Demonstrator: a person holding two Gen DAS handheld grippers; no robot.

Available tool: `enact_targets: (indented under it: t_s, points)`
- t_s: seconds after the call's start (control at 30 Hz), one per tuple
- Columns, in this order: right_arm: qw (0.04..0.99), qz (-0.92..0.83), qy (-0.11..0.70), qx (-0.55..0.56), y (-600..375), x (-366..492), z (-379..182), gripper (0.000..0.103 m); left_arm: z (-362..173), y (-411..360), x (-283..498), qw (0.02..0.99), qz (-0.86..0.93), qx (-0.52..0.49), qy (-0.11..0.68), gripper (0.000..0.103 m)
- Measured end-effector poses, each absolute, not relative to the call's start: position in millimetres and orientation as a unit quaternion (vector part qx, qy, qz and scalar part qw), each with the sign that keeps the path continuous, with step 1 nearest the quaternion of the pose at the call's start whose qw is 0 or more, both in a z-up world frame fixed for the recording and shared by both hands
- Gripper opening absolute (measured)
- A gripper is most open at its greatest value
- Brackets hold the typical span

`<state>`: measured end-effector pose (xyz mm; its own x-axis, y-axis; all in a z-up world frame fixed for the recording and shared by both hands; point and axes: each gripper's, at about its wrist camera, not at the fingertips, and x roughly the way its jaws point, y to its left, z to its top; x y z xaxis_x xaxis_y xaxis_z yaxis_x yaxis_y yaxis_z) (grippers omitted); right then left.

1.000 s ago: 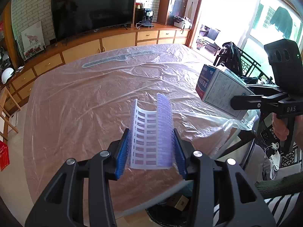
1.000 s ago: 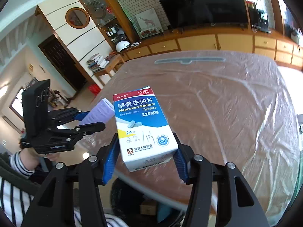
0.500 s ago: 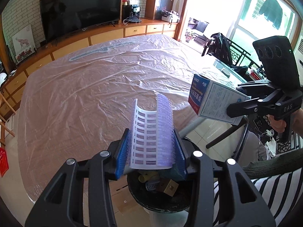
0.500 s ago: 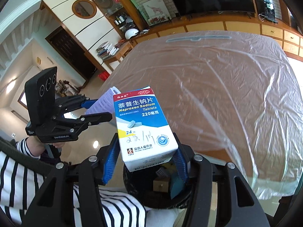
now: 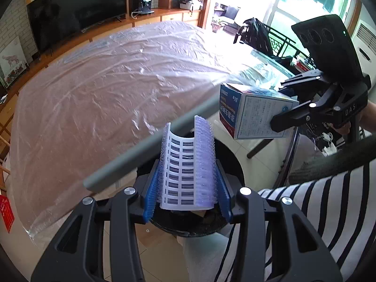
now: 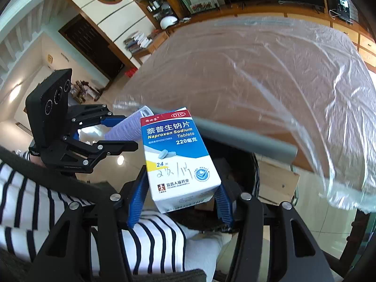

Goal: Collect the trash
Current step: 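Carry the lavender basket and white medicine box over the black bin with both tools, then open both tools to drop the basket and medicine box into the bin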

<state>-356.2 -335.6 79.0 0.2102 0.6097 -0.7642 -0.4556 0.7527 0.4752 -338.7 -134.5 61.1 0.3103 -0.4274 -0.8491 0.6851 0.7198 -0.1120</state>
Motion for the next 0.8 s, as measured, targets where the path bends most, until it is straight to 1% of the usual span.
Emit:
enact_targets:
  t_s: [0.3, 0.53, 0.8]
  points:
    - [0.754, 0.334, 0.565, 0.032, -321.3, -368.5, 41.5, 0.052, 21.9, -141.3, -349.0, 0.771, -0.345, 0.148, 0.514, 0.045]
    - [0.744, 0.312, 0.591, -0.006, -307.7, -364.6, 2.4, 0.052, -19.4, -149.4, -341.6, 0.753, -0.326, 0.159, 0.549, 0.045]
    - [0.739, 0.284, 0.61, -0.017, -296.5, -354.2, -31.5, 0.052, -51.7, -158.3, -325.7, 0.744, -0.302, 0.165, 0.573, 0.045]
